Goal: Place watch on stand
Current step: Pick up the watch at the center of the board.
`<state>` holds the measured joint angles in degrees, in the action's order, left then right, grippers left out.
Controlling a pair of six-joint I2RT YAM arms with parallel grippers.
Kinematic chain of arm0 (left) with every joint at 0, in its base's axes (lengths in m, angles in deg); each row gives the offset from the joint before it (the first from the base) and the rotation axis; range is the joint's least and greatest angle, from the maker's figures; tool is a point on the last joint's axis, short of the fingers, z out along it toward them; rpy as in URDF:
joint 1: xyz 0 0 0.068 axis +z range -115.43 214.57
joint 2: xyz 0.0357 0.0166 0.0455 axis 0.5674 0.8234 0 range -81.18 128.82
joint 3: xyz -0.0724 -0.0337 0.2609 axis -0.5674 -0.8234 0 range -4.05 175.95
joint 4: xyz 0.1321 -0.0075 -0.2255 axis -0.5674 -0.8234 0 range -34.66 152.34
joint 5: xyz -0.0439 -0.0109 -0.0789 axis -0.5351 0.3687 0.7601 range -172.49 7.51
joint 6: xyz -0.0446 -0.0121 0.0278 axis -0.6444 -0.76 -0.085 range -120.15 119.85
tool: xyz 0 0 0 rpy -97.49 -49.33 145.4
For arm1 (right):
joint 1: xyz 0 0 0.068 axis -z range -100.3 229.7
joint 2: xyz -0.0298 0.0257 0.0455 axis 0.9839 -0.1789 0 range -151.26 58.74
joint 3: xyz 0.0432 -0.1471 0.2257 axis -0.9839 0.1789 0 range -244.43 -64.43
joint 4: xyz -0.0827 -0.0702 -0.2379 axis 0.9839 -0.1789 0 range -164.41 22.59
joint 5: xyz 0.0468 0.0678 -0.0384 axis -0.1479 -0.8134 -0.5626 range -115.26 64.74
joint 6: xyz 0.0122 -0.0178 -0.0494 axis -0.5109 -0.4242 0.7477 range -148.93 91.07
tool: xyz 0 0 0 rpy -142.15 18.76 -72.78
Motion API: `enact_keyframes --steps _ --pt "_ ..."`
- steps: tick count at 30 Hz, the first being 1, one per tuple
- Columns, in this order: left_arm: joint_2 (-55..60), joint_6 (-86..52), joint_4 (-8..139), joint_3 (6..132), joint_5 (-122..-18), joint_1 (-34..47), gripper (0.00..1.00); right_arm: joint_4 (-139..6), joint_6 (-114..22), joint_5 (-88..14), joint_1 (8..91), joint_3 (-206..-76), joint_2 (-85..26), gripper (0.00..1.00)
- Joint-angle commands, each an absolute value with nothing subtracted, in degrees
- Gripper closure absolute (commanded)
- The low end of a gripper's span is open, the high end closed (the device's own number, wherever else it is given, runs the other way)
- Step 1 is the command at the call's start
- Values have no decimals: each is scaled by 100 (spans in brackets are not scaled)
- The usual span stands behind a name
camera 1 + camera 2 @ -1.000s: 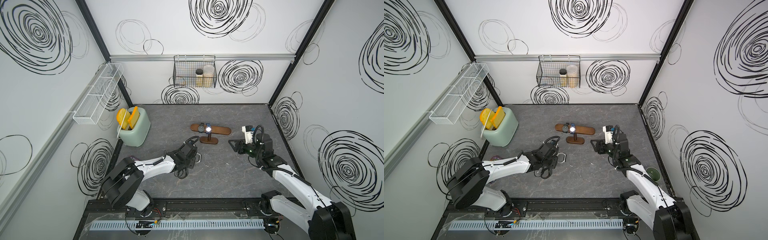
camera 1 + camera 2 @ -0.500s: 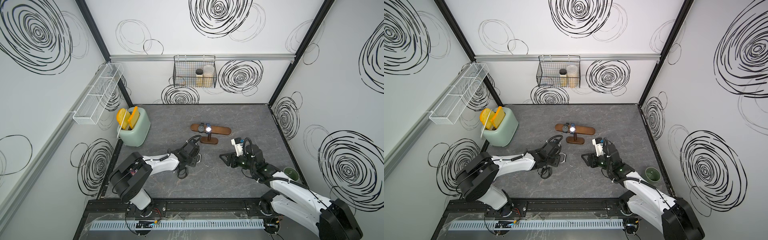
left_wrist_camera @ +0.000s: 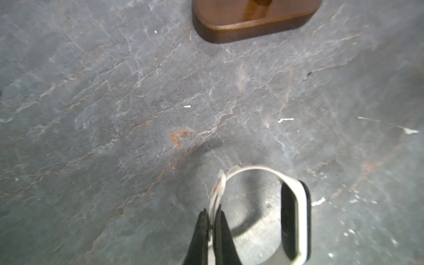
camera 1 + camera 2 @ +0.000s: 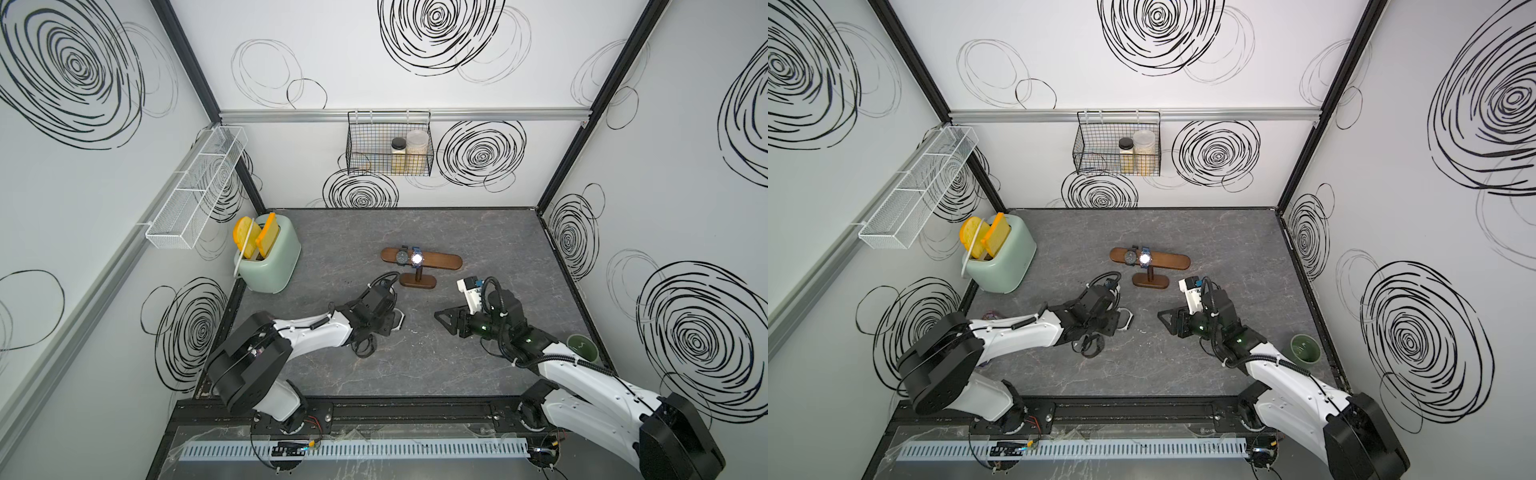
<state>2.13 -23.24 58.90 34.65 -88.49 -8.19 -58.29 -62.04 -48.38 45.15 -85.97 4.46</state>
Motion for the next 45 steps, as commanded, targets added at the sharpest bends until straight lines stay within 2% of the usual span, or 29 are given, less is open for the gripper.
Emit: enact_keyframes --steps 1,9,13,31,39,45 --pt "-460 -2432 6199 3300 -8476 -822 100 -5528 -6418 -4975 4325 -8667 408 42" --pt "-972 -2766 6365 3201 -8126 -757 100 -5125 -6631 -4789 3807 -8842 142 39" --pt "-998 -2896 6515 3122 -8144 -795 100 -5024 -6734 -4602 3608 -9013 -135 45" --pt "-1084 -3029 6542 3172 -8293 -995 100 -4545 -6927 -4290 3285 -9319 -1046 45" --pt "-1061 -3059 6577 3181 -8343 -1075 100 -4371 -6979 -4267 3181 -9436 -1300 48" --pt "-1086 -3077 6569 3199 -8431 -1119 100 -4404 -6974 -4197 3080 -9545 -1472 56"
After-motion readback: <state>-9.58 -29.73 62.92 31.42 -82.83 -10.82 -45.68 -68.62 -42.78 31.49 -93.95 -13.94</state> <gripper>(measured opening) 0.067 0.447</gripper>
